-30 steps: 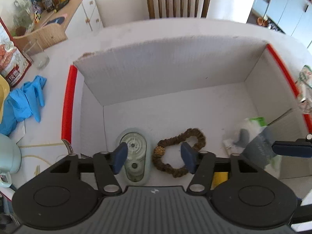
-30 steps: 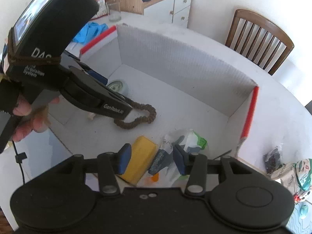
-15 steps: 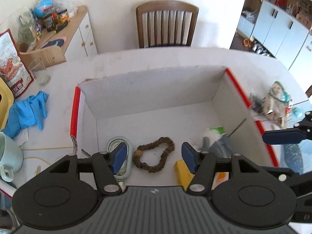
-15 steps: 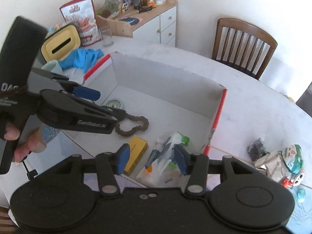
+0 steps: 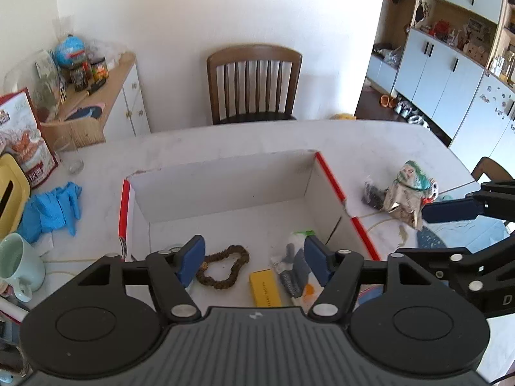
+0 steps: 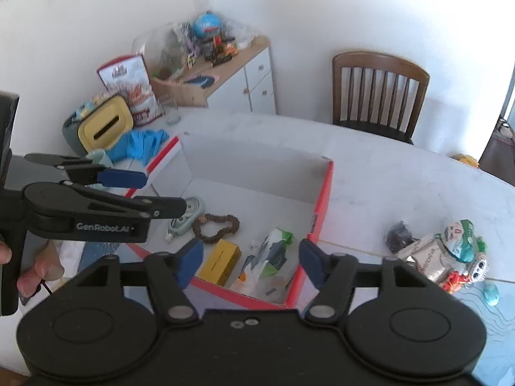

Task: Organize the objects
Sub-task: 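Move both tools back toward the silver snack bag and plush toys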

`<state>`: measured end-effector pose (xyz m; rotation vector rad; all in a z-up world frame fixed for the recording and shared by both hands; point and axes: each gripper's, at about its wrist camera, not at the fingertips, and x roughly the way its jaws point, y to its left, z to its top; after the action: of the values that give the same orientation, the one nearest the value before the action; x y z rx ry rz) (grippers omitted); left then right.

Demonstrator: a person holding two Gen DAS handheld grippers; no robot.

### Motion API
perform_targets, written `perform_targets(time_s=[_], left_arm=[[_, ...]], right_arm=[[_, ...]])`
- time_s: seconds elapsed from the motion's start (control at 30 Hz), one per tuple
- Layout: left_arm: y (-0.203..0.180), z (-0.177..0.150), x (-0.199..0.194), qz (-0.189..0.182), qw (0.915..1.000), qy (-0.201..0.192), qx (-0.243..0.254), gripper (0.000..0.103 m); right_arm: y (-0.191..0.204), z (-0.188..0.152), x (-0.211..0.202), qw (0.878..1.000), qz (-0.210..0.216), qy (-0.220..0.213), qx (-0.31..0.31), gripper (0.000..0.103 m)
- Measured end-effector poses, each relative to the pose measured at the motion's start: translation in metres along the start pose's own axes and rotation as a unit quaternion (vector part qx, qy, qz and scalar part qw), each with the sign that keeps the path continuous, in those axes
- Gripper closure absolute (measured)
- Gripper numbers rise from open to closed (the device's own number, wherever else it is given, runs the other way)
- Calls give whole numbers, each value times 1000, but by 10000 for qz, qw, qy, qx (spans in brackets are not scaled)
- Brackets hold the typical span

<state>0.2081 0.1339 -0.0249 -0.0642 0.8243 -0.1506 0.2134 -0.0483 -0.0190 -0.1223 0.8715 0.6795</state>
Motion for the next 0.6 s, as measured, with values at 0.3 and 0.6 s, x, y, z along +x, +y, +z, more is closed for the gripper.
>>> perform_targets(time_s=[0.3,0.6], left_arm=[[-40,1,-21,194,9992,-337,70,20],[-96,2,-27,181,9985,-506,118,19]], right_arm=[[-37,-19,-38,9983,103,-516,259,7],[-83,-45,-68,9968,104,-750,255,1]])
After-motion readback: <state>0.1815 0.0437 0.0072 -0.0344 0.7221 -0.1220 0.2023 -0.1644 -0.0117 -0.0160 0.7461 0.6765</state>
